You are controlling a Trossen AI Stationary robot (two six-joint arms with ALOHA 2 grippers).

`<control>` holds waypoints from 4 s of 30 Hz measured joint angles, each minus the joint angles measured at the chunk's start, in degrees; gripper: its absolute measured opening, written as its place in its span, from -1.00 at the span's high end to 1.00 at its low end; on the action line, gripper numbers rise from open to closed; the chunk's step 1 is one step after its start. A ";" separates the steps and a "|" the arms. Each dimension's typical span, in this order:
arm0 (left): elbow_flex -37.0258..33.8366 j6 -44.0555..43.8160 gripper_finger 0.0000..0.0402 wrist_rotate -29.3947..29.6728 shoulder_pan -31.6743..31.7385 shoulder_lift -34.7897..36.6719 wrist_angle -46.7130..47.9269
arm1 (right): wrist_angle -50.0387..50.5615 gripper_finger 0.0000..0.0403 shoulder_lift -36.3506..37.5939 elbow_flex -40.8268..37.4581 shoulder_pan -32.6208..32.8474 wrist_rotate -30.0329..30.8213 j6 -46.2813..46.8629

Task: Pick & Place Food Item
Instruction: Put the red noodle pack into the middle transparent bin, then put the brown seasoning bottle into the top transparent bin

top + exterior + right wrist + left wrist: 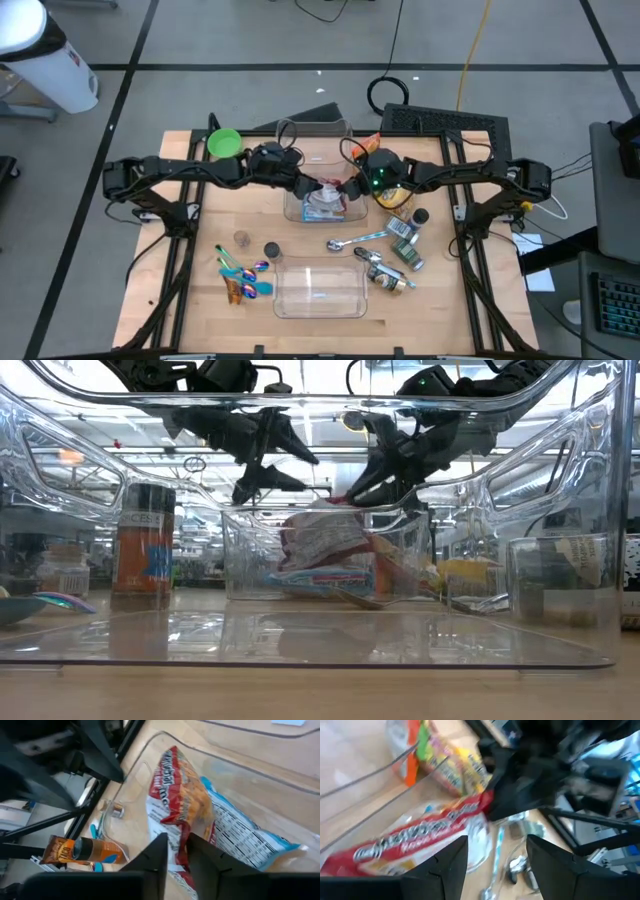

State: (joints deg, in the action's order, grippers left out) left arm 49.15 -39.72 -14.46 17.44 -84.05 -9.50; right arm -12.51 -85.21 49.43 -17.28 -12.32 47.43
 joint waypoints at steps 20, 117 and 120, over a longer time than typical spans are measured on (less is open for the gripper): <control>0.24 6.77 -0.04 0.80 1.67 0.17 2.24 | -7.71 0.33 1.72 2.05 -1.31 -2.68 -12.87; -10.93 6.31 0.06 18.72 -18.03 34.16 56.57 | -7.81 0.35 1.01 3.06 5.40 12.53 -9.15; -10.93 7.25 -0.16 17.01 -17.43 34.14 57.47 | -7.37 0.35 1.01 3.06 5.38 12.51 -8.88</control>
State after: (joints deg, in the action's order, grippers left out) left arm 38.22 -32.48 2.55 0.01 -49.91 47.97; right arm -19.88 -84.20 52.49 -11.90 0.19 38.54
